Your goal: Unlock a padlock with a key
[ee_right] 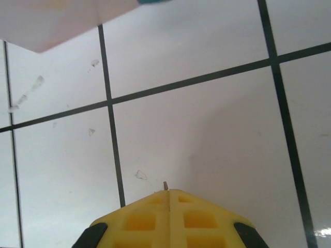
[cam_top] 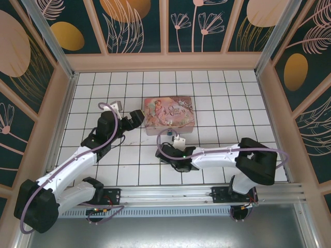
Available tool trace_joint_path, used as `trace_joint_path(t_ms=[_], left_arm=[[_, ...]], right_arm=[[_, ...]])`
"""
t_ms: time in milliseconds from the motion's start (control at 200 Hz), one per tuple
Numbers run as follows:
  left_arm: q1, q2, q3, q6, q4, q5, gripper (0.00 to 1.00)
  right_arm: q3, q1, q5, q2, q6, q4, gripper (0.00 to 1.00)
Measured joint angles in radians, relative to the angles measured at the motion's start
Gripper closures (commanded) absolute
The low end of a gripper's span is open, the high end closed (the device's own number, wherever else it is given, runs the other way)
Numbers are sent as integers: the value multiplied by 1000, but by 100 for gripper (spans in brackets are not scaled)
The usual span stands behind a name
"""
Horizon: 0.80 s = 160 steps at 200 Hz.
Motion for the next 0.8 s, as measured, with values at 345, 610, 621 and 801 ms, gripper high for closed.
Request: trace_joint_path(t_ms=[345, 610, 621, 801], left_arm=[[0, 18, -64, -110, 86, 125, 1], [0, 34, -79, -282, 212, 208, 1], [0, 34, -79, -289, 218, 210, 2], [0, 42, -80, -446, 311, 240, 2]], right_arm=[[-45, 0, 41, -119, -19, 35, 100], [2, -37, 80, -256, -84, 32, 100], [5, -39, 81, -260, -87, 33, 100], [100, -103, 96, -307, -156, 36, 100]])
